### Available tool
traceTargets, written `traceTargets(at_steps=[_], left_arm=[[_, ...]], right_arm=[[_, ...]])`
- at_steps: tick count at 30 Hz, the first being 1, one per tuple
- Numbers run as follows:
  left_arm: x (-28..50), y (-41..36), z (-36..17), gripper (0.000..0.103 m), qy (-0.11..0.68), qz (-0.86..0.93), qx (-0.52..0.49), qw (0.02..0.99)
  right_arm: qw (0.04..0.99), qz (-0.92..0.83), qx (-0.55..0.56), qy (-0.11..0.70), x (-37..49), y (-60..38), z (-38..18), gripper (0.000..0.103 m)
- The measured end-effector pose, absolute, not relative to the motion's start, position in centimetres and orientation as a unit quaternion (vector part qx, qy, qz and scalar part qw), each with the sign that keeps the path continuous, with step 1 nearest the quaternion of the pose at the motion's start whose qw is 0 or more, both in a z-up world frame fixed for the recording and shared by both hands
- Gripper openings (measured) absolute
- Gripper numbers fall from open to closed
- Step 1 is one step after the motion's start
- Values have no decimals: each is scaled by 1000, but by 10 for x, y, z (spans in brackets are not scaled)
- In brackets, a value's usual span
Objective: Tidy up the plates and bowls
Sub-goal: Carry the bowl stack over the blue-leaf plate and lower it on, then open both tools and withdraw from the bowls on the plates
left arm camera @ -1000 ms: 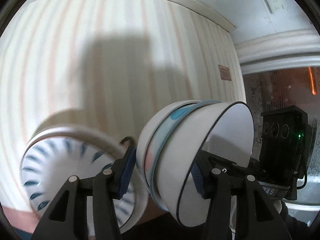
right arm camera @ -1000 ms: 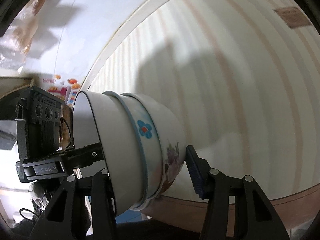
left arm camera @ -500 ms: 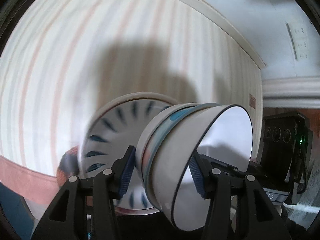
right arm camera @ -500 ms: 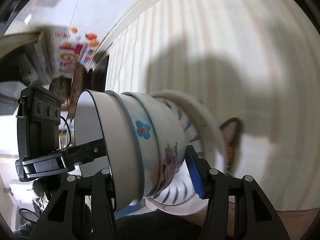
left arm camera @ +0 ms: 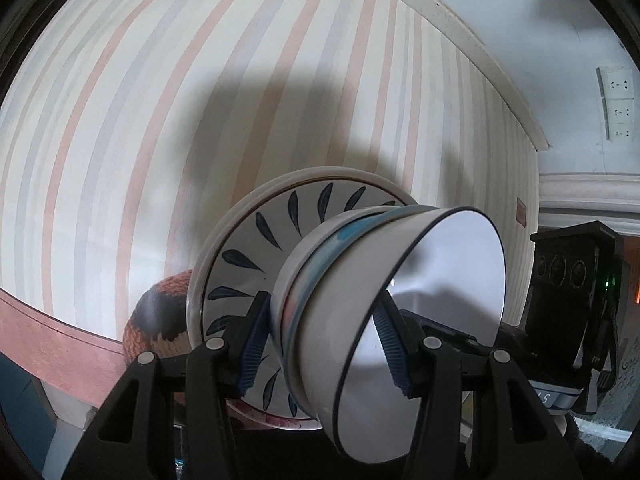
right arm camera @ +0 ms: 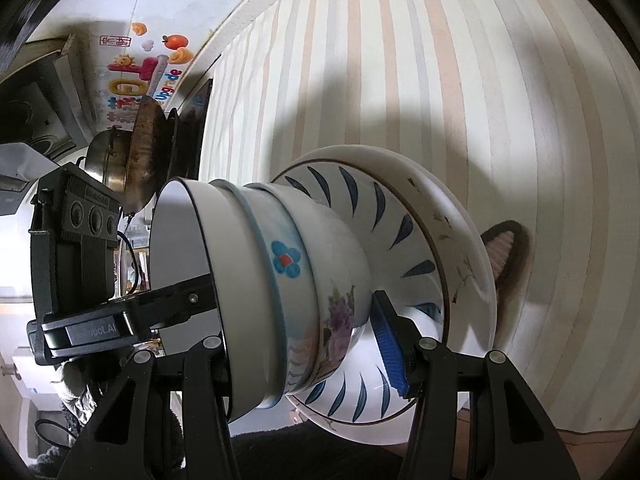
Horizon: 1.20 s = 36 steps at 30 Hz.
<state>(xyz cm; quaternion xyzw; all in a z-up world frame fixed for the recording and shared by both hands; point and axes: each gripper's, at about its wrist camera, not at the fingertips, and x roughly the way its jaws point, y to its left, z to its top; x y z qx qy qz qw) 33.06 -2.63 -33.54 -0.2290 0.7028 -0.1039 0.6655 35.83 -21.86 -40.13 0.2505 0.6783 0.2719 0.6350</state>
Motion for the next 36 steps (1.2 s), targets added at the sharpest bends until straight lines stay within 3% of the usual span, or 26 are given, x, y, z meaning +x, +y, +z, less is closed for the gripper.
traceTargets(at_steps=[22, 29, 33, 36], left_arm=[[333, -39, -332, 49, 709, -100, -189, 672], [321, -36, -306, 49, 696, -60, -132, 704], [310, -32, -286, 50, 674, -55, -98, 730], [299, -28, -268, 63, 651, -50, -76, 754]], right_arm=[[628, 265, 247, 689, 359, -216, -405, 54], [672, 242, 187, 675, 354, -217, -375, 54], [709, 214, 149, 655, 344, -220, -344, 69], [740, 188, 125, 633, 330, -221, -317, 81]])
